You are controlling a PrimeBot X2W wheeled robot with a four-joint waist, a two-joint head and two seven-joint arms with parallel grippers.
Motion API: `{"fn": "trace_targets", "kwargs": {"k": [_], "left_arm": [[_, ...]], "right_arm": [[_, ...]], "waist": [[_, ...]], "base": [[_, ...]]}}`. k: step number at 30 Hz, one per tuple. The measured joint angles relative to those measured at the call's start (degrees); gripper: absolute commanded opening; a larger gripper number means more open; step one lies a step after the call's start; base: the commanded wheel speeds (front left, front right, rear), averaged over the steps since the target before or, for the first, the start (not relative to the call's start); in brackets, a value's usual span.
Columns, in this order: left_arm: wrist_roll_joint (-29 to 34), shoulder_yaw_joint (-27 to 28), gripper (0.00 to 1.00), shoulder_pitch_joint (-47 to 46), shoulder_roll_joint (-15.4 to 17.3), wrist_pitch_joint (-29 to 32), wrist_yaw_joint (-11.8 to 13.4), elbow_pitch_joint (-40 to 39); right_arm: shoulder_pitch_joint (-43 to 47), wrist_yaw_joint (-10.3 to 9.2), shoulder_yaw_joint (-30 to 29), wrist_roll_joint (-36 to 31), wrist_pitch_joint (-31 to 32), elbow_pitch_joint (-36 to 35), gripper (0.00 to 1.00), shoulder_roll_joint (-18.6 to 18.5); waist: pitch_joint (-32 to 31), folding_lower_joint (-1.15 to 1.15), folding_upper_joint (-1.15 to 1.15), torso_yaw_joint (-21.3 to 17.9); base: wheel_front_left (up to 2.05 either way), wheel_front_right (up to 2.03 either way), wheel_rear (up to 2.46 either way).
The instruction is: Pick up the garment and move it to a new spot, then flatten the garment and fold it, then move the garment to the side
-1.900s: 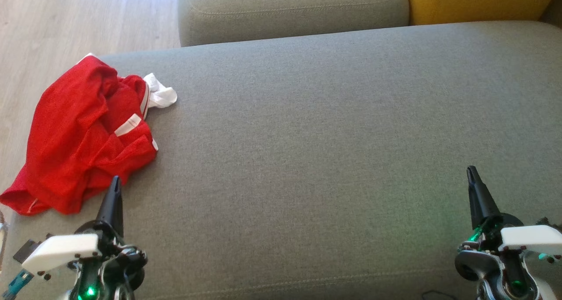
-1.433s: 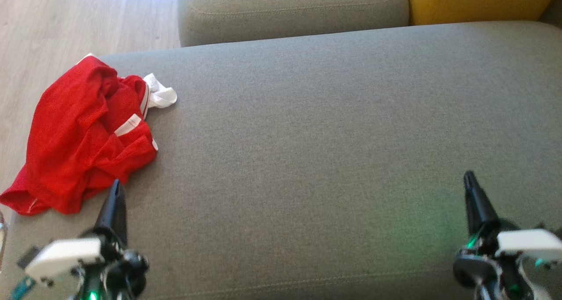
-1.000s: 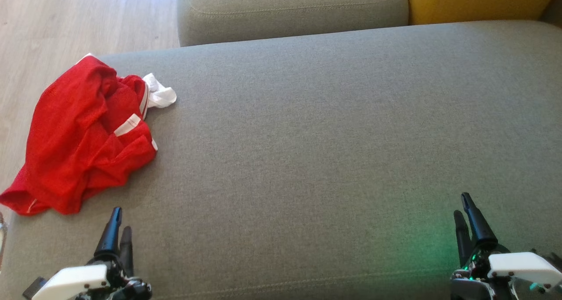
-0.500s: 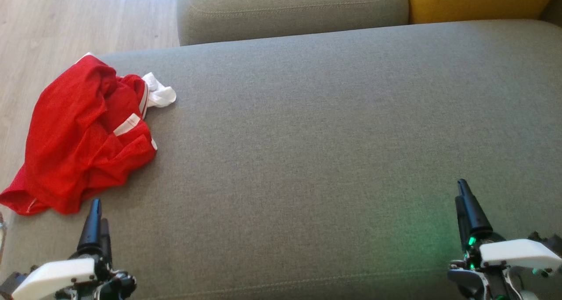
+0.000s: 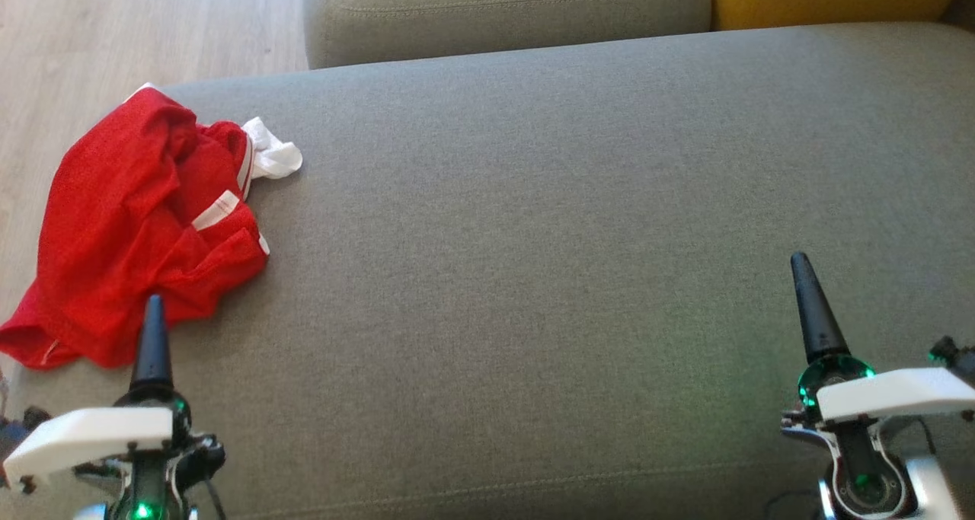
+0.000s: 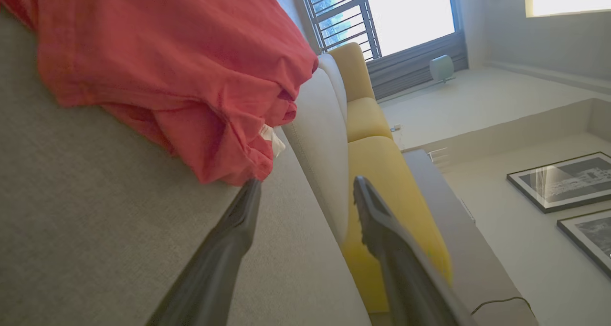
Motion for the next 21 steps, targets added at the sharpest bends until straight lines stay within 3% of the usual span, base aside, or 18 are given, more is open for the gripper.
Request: {"fn": "trace_targets", "kwargs": {"k": [13,17,21], "left_arm": [[15.17,-4.79,1.0,0.0,0.03,-2.27,3.12,-5.47],[18.98,-6.37,1.0,0.0,0.2,-2.59,3.79,-6.22],[23.76,-9.48,1.0,0.0,1.64,-3.2,6.0,-6.89]], "right_arm": [[-1.68,0.0,1.8,-15.33,-2.02,-5.23,1.0,-0.03],[-2.27,0.0,1.85,-17.41,-2.64,-6.34,1.0,-0.03],[-2.32,0.0,2.47,-22.05,-3.31,-7.19,1.0,-0.08]], "waist": [[0.64,0.0,0.0,0.15],[0.66,0.0,0.0,0.17],[0.66,0.0,0.0,0.15]], "base": [[0.0,0.0,0.0],[0.0,0.0,0.0],[0.0,0.0,0.0]]}}
